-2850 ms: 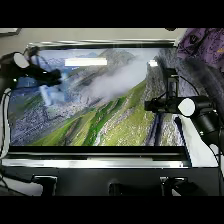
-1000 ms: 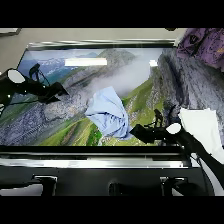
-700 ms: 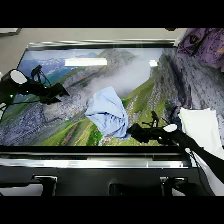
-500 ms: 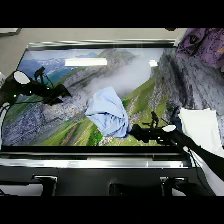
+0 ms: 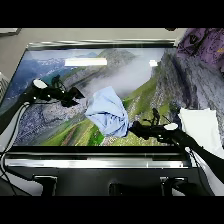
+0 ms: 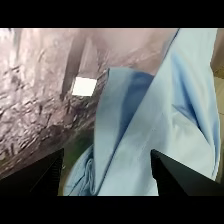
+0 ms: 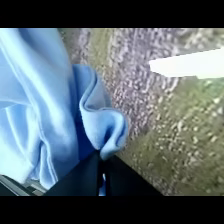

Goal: Fold the clothes and pants, and hang the long-sleeved shirts on hangers.

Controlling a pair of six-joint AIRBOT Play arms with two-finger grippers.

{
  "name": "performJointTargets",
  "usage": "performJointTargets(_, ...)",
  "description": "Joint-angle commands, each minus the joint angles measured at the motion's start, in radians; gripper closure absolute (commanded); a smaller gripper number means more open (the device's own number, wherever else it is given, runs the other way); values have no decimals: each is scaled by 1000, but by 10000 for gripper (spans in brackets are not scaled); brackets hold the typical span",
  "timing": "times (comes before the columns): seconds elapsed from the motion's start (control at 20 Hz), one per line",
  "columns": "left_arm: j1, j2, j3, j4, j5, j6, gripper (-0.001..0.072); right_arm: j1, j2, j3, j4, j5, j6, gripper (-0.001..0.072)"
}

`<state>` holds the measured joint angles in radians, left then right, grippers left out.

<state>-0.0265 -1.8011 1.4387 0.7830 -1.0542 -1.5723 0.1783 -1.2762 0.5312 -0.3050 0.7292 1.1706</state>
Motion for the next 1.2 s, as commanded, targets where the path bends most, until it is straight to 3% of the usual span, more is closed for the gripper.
performJointTargets(0.0, -32, -80, 1, -92, 36, 33, 112, 0, 18, 2, 5, 7, 12, 680)
performJointTargets(0.1, -46, -104, 1, -98, 41, 33, 136, 0, 23, 2, 5, 5, 17, 680)
performJointTargets(0.15, -52, -114, 1, -100, 45, 33, 289, 0, 26, 2, 5, 6, 20, 680)
performJointTargets(0.2, -56, -121, 1, -100, 52, 32, 342, 0, 29, 2, 5, 6, 21, 680)
performJointTargets(0.5, -60, -155, 1, -103, 62, 32, 362, 0, 60, 2, 5, 25, 23, 680)
performJointTargets(0.55, -60, -155, 1, -103, 61, 32, 607, 0, 65, 2, 5, 27, 24, 681)
performJointTargets(0.6, -54, -151, 2, -107, 61, 36, 693, 0, 72, 2, 5, 27, 28, 681)
performJointTargets(0.75, -14, -116, 63, -92, 48, 36, 697, 0, 106, 62, -77, 30, 57, 681)
performJointTargets(0.95, 65, 15, 266, 92, -7, -18, 698, 0, 142, 375, -523, 92, 286, 681)
performJointTargets(1.15, 147, 194, 518, 286, -104, -63, 698, 0, 147, 830, -823, 255, 364, 681)
